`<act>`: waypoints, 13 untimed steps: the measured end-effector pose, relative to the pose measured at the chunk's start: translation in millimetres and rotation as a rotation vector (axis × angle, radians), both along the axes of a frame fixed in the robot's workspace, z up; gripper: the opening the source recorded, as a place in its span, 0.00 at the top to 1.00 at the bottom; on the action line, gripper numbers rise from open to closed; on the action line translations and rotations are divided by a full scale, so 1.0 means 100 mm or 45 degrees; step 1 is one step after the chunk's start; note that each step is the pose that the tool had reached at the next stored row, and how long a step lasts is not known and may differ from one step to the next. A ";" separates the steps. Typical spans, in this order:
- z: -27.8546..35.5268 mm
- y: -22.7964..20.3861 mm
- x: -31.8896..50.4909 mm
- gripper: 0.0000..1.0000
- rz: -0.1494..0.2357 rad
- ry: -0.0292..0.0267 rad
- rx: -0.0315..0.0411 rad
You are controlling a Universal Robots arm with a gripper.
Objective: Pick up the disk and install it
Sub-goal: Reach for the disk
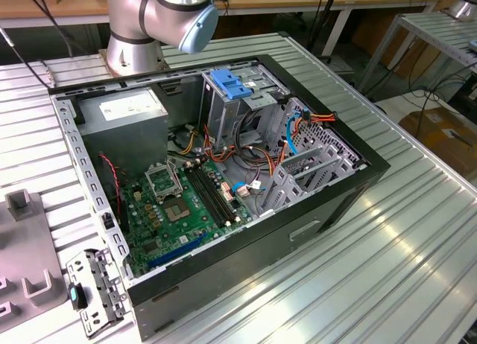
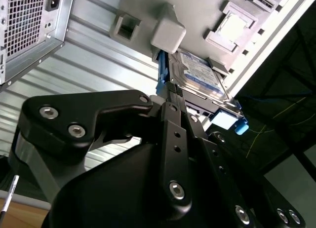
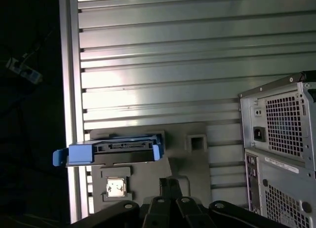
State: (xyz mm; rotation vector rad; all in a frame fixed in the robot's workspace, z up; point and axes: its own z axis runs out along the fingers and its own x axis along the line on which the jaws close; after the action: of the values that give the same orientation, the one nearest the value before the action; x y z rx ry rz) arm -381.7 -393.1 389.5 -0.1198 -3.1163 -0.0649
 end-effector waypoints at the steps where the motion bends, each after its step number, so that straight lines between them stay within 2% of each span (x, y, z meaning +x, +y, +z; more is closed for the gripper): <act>1: 0.000 0.000 -0.011 0.89 0.000 0.0001 0.0000; 11: 0.000 0.000 -0.022 0.89 0.000 0.0001 0.0000; 13: 0.000 0.010 -0.071 0.89 0.000 0.0001 0.0000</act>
State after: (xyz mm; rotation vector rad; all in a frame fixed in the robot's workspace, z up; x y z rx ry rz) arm -388.8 -392.1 389.5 -0.1197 -3.1162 -0.0649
